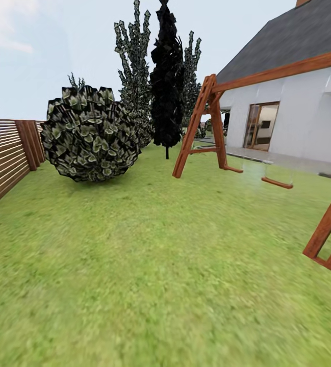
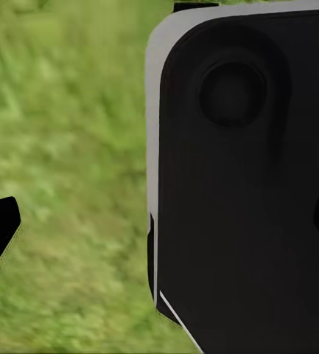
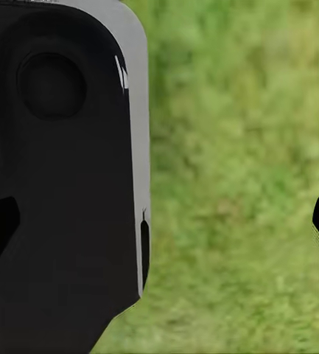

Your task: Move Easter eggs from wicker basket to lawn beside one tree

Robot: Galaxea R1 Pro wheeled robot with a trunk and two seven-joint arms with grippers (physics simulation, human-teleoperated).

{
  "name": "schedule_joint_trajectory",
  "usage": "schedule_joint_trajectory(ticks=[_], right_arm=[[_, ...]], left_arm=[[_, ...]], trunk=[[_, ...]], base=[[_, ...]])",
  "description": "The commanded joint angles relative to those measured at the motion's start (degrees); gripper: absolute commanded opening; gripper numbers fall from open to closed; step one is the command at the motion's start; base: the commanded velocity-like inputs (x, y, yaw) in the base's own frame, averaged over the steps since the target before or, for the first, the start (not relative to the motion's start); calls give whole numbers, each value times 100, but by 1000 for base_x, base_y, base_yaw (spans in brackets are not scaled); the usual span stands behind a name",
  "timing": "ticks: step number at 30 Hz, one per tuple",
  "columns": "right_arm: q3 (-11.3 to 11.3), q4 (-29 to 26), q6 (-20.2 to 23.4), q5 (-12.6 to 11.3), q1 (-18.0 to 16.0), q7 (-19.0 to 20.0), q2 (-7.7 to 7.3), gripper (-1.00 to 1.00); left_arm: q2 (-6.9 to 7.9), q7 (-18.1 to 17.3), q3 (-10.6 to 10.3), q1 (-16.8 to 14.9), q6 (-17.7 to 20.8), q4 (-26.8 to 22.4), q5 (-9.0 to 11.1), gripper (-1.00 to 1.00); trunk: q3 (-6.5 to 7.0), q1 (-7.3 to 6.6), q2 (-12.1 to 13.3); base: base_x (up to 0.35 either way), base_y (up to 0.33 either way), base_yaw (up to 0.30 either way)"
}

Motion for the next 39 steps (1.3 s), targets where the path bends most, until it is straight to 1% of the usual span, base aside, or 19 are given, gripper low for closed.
schedule_joint_trajectory(ticks=[1,13,24,39], right_arm=[[1,11,3,-4,-8,-5,0,100],[33,11,-5,13,-8,-5,0,100],[-16,11,-8,-24,-8,-11,0,100],[-10,8,3,-40,-8,-7,0,100]], left_arm=[[1,-5,2,3,4,-14,2,100],[-1,-5,2,3,7,-10,2,100],[-8,-4,2,3,10,-9,2,100],[-8,-1,2,3,10,-16,2,100]], trunk=[[-5,3,-2],[-5,3,-2],[-5,3,-2],[-5,3,-2]], base=[[335,0,0],[335,0,0],[335,0,0],[335,0,0]])
